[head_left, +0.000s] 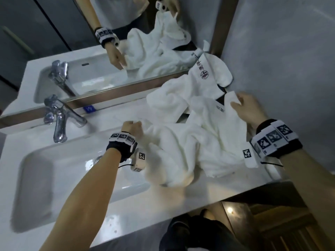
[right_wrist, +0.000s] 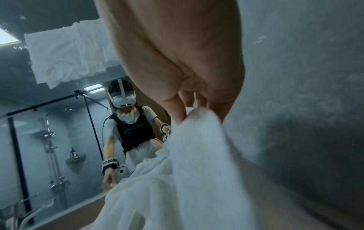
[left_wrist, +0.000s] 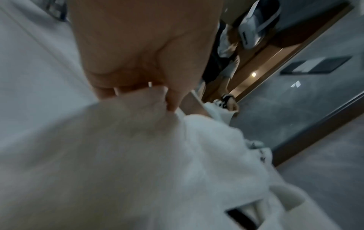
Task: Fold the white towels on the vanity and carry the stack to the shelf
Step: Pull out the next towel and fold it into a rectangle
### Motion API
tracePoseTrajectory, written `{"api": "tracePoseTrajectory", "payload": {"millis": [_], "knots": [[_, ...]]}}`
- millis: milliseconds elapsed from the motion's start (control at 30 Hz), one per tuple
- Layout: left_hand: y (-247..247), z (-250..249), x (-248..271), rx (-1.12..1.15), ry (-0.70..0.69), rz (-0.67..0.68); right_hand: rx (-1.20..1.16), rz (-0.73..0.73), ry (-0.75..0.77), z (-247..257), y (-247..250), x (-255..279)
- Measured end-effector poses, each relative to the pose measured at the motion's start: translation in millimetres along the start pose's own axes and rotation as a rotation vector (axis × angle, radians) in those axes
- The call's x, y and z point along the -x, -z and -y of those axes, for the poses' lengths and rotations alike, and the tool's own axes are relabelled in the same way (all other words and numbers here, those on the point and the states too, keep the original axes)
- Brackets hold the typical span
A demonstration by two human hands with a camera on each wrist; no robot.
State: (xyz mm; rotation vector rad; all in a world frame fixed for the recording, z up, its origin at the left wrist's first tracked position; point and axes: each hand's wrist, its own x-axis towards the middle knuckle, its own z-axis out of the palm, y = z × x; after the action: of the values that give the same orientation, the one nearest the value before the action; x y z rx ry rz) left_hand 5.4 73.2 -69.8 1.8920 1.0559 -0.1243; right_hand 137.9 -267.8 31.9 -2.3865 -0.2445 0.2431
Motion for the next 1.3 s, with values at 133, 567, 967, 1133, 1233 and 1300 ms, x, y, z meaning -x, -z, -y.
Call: {"api": "tracePoseTrajectory", "payload": {"millis": [133,567,967,1133,1233,1300], "knots": [[31,-38,23,0.394,-0.313,0.076,-0.113,-0.155,0.018,4,13,-9],[-20,-134,107,0.153,-0.822,0.47,-0.381,0.2,0.294,41,-6,11],[-64,-151,97,0.1,-0.861,0.474,-0.009,-0.13,0.567,7,-3,33],[-71,-157,86,0.103,-0.843,0.363,0.352,0.327,0.532,-21,-20,54],[-71,-157,76,0.089,-0.847,0.311,0.466,0.312,0.463,-33,-22,60],[-70,-155,65,0.092,-0.827,0.235,0.534,0.29,0.471,-35,-18,61]]}}
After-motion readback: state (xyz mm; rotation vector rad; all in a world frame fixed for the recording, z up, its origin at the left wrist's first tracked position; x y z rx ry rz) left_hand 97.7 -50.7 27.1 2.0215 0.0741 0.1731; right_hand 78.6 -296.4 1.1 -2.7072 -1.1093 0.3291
